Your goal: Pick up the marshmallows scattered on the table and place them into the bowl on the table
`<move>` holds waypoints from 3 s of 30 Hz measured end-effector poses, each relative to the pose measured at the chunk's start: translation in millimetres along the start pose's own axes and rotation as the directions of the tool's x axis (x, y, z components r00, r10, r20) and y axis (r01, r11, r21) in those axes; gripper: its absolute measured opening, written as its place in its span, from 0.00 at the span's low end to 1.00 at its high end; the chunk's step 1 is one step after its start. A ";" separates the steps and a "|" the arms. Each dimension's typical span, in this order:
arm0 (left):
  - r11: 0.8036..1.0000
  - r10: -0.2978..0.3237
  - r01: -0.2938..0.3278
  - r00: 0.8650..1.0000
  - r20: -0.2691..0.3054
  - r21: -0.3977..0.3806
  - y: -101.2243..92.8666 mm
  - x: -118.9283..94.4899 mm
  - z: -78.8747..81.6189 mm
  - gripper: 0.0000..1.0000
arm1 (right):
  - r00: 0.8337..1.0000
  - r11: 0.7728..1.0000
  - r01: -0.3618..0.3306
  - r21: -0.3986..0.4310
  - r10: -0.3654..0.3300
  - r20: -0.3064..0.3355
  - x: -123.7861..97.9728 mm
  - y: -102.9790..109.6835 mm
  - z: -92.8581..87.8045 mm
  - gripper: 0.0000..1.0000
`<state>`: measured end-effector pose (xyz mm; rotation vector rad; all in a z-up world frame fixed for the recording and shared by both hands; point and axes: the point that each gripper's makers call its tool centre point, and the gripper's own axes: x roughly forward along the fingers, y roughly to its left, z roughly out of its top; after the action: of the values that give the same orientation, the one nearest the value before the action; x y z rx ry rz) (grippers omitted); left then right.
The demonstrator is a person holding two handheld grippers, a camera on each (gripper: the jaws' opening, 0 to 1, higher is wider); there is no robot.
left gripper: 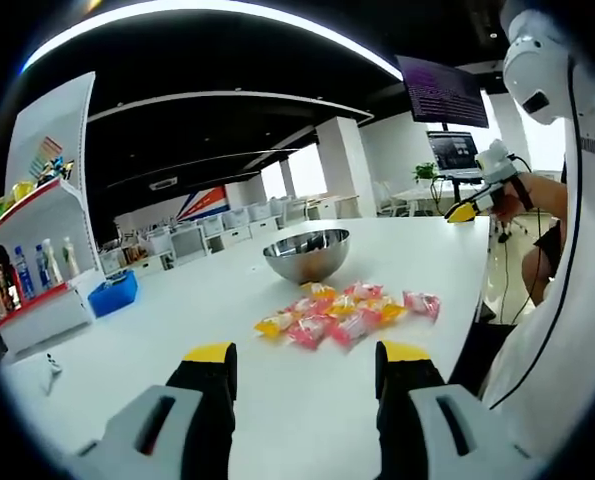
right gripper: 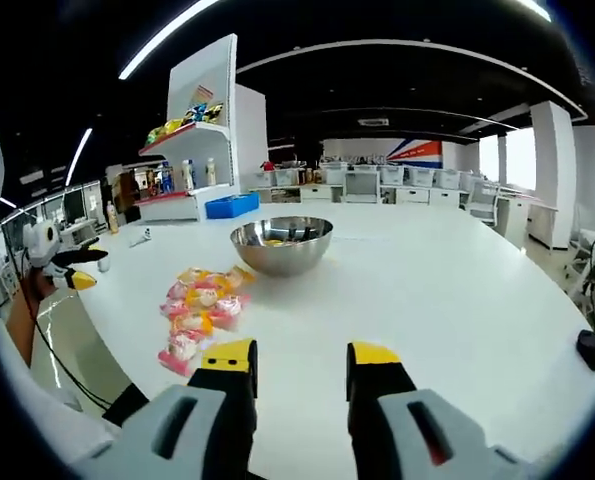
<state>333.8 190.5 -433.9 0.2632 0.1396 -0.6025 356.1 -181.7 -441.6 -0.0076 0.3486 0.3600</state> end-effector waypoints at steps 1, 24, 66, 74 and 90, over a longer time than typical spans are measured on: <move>1.000 -0.002 0.002 1.000 -0.002 -0.004 0.5 0.5 -1.8 0.56 | 1.000 1.000 -0.015 -0.002 0.015 -0.005 2.0 7.2 0.6 0.38; 1.000 0.007 -0.007 1.000 0.006 -0.016 11.7 -1.2 -4.5 0.56 | 0.989 0.988 -0.148 0.041 0.148 -0.017 20.6 78.7 18.8 0.41; 0.999 0.041 -0.041 0.999 0.002 -0.029 23.2 -12.2 -9.4 0.56 | 0.967 0.969 -0.233 0.083 0.240 -0.087 41.2 128.3 7.3 0.45; 0.999 0.045 -0.045 0.999 0.001 -0.029 24.0 -14.4 -10.0 0.56 | 0.966 0.968 -0.234 0.087 0.242 -0.095 42.1 132.2 5.6 0.45; 0.999 0.043 -0.043 0.999 0.003 -0.033 21.4 -14.1 -10.9 0.56 | 0.959 0.969 -0.234 0.075 0.243 -0.149 48.9 139.7 -9.4 0.45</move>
<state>334.0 218.3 -437.1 0.2321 0.1394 -0.5573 347.5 -34.7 -459.3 0.0630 0.5178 0.5902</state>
